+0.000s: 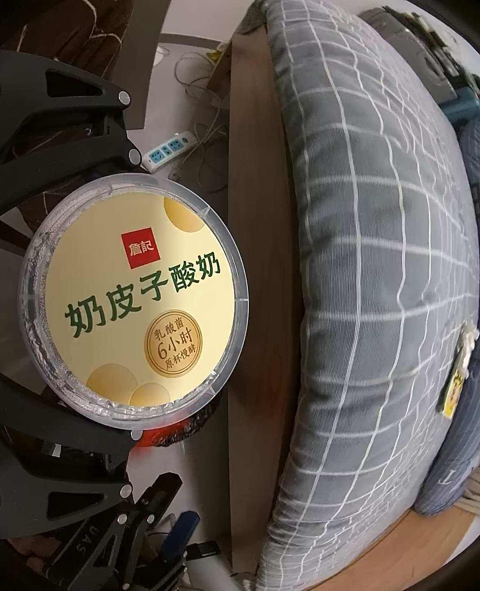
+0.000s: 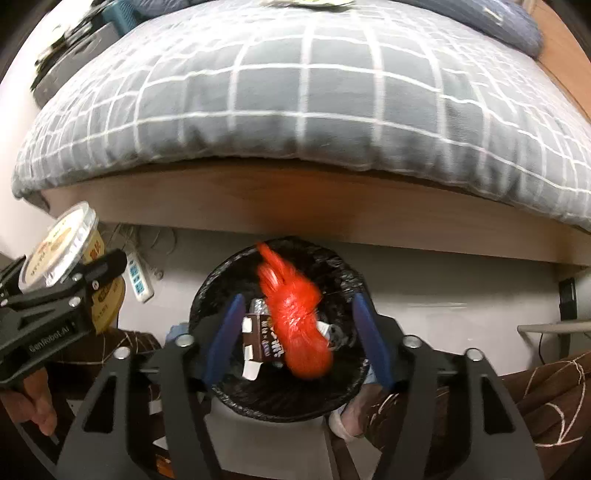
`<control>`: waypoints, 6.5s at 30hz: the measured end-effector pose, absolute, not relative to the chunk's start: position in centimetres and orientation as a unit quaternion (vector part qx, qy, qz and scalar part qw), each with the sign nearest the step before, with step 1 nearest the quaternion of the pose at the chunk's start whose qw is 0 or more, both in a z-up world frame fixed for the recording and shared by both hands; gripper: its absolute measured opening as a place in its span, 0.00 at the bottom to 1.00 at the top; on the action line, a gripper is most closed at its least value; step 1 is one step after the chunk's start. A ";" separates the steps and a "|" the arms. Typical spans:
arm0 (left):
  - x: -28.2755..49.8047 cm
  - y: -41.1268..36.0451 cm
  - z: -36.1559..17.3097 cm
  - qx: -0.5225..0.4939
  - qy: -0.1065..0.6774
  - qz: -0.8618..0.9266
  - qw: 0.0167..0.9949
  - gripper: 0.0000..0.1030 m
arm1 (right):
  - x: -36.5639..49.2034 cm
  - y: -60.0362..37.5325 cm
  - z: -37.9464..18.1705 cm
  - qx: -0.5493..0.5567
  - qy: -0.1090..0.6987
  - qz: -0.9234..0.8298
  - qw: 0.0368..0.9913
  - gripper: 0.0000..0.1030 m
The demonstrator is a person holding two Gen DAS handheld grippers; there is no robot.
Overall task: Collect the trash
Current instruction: 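Open the right tool to drop the red bag into the bin, then open the left tool to drop the yogurt cup into the bin, then move both open tools back over the bed toward the tissue and wrappers, then grasp the white tissue with the left tool, then grasp the yellow stick wrapper with the right tool while the left tool holds the tissue, then carry the tissue and yellow wrappers off the bed over the floor bin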
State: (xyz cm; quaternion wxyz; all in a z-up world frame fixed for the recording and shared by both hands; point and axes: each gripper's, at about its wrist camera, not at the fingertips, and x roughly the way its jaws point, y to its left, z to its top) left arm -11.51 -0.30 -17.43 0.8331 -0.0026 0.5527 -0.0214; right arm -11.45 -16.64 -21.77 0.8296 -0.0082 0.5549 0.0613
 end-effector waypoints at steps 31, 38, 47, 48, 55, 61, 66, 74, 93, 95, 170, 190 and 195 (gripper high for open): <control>-10.7 -10.6 -18.7 0.069 0.551 -0.072 0.829 0.90 | -12.6 -26.5 -20.5 0.045 0.515 -0.038 0.855 0.93; -10.8 -8.2 -17.7 0.058 0.542 -0.057 0.837 0.94 | -12.5 -25.8 -19.5 0.035 0.501 -0.034 0.864 0.93; -10.4 -5.3 -14.7 0.047 0.503 -0.034 0.862 0.94 | -11.5 -23.6 -16.2 0.016 0.457 -0.022 0.889 0.93; -10.2 -5.0 -14.2 0.042 0.497 -0.030 0.866 0.94 | -11.3 -23.5 -15.8 0.012 0.450 -0.023 0.893 0.93; -8.7 -3.2 -11.4 0.021 0.466 -0.020 0.885 0.94 | -9.9 -22.5 -12.8 0.000 0.408 -0.021 0.913 0.93; -6.7 -2.5 -9.5 0.019 0.443 -0.018 0.896 0.94 | -7.9 -22.1 -11.0 0.000 0.386 -0.016 0.922 0.93; -4.2 -1.8 -8.0 0.016 0.426 -0.014 0.905 0.94 | -5.2 -21.5 -9.5 -0.001 0.369 -0.011 0.929 0.93; 1.2 0.2 -6.5 0.004 0.406 0.002 0.914 0.94 | 0.2 -20.9 -8.7 0.000 0.363 -0.001 0.932 0.93; 13.4 -2.1 -7.3 0.024 0.407 -0.018 0.913 0.94 | 12.5 -20.6 -9.3 -0.008 0.375 0.004 0.927 0.93; 14.3 -2.7 -7.3 0.028 0.401 -0.018 0.915 0.94 | 13.3 -20.9 -9.1 -0.007 0.366 -0.001 0.930 0.93; 26.0 1.5 -9.6 -0.031 0.445 -0.013 0.895 0.14 | 29.1 -13.9 -16.7 -0.004 0.469 0.033 0.883 0.12; 22.9 0.4 -7.4 -0.020 0.420 -0.040 0.907 0.14 | 26.1 -15.1 -11.3 0.020 0.407 0.062 0.911 0.08; 21.7 0.1 -6.7 -0.013 0.409 -0.046 0.911 0.14 | 24.6 -15.2 -10.0 0.020 0.393 0.070 0.917 0.08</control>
